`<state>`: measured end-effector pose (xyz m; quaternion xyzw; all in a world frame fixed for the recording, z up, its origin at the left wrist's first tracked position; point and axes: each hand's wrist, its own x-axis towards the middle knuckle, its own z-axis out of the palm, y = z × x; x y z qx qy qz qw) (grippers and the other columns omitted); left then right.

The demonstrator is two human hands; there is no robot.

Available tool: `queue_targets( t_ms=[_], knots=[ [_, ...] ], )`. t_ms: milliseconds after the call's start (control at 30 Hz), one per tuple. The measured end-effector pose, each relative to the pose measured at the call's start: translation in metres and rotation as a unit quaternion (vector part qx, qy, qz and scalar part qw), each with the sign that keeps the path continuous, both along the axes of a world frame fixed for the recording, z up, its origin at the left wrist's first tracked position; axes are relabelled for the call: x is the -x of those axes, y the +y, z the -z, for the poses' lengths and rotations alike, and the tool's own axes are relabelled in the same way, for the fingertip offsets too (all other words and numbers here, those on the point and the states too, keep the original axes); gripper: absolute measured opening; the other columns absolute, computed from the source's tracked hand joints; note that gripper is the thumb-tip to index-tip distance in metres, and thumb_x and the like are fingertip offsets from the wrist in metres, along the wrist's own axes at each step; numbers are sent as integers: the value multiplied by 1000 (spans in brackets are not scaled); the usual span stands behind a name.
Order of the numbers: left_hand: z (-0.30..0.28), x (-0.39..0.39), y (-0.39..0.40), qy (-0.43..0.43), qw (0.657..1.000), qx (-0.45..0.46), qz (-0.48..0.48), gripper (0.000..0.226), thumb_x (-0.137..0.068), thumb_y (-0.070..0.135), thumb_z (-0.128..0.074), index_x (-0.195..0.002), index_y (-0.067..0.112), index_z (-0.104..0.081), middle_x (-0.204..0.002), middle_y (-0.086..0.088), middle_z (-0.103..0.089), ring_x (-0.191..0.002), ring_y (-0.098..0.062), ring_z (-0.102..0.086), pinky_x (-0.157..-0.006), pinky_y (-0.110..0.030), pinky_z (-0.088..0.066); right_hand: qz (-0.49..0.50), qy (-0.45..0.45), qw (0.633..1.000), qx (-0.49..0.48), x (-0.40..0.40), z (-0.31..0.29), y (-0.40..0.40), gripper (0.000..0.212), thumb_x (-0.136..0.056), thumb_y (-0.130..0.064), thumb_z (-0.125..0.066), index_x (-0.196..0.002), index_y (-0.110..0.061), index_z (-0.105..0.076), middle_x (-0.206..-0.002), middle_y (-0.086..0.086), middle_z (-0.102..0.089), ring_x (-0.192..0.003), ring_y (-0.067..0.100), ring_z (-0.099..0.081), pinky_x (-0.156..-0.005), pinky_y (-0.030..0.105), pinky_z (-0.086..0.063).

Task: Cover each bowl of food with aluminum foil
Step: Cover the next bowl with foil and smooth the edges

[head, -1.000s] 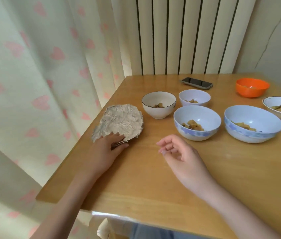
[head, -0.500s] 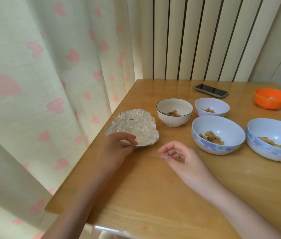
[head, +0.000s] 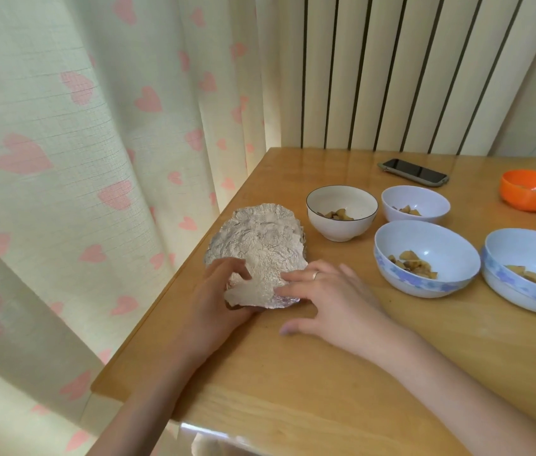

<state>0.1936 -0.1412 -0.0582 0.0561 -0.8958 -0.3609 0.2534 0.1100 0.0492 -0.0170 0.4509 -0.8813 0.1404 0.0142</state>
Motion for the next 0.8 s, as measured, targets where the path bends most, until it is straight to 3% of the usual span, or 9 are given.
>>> queue_targets(
  t_ms=[100, 200, 267, 367, 467, 567, 633, 700, 800],
  knots=[
    [3, 2, -1, 1, 999, -32, -33, 54, -70, 7, -80, -101, 39, -50, -117, 18, -50, -101, -5, -56, -84, -29, -51, -14, 41, 994, 102, 3, 7, 3, 20, -88, -41, -61, -106, -39, -70, -123, -20, -61, -114, 12, -47, -84, 31, -30],
    [2, 5, 0, -6, 996, -71, -52, 62, -74, 9, -82, -111, 42, -44, -123, 10, -48, -105, 10, -52, -86, -23, -51, 1, 54, 974, 220, 8, 10, 9, 10, -84, -23, -69, -91, -27, -76, -98, -13, -71, -94, 16, -59, -75, 38, -49],
    [0, 7, 0, -7, 995, -88, -51, 61, -77, 7, -78, -118, 35, -44, -123, 8, -50, -103, 17, -50, -90, -27, -51, 35, 44, 956, 287, 10, 9, 13, 9, -86, -17, -68, -92, -22, -73, -94, -11, -71, -94, 13, -60, -75, 36, -51],
    [-2, 10, -1, -16, 995, -90, -35, 55, -81, 7, -73, -119, 33, -44, -116, 20, -54, -97, 4, -57, -87, -35, -53, 63, 6, 923, 380, 11, 2, 19, 10, -90, -12, -62, -95, -18, -68, -94, -10, -70, -93, 7, -61, -79, 25, -48],
    [-5, 12, 3, -45, 995, -82, -22, 55, -81, 19, -70, -121, 42, -41, -122, 13, -58, -114, -2, -57, -94, -36, -50, 97, -109, 843, 518, 8, -14, 24, 11, -94, -10, -57, -91, -19, -62, -84, -11, -68, -83, 1, -63, -74, 14, -47],
    [-14, 8, 11, -78, 993, -93, -1, 59, -70, 32, -56, -124, 52, -40, -130, 20, -54, -126, -2, -48, -100, -34, -44, 140, -226, 758, 596, 8, -30, 33, 13, -95, -17, -55, -86, -23, -63, -75, -7, -68, -74, 9, -62, -72, 29, -51],
    [-22, 8, 14, -41, 978, -200, 33, 61, -66, 34, -55, -126, 43, -49, -128, 25, -59, -126, -3, -50, -103, -35, -41, 163, -311, 723, 595, 8, -33, 40, 12, -95, -19, -55, -87, -22, -64, -74, -6, -69, -73, 13, -62, -68, 34, -54],
    [-35, 11, 25, -20, 929, -356, 95, 56, -69, 32, -55, -125, 28, -56, -115, 13, -70, -119, -7, -58, -104, -30, -41, 175, -382, 691, 588, 8, -34, 48, 11, -95, -17, -54, -91, -18, -64, -77, -4, -69, -71, 12, -62, -62, 28, -56],
    [-56, 17, 52, -41, 879, -457, 132, 46, -74, 38, -58, -117, 21, -61, -95, 5, -74, -94, -10, -68, -82, -20, -52, 163, -442, 666, 579, 7, -33, 62, 12, -95, -17, -52, -95, -13, -63, -80, 2, -67, -69, 12, -59, -61, 27, -54]
  ],
)
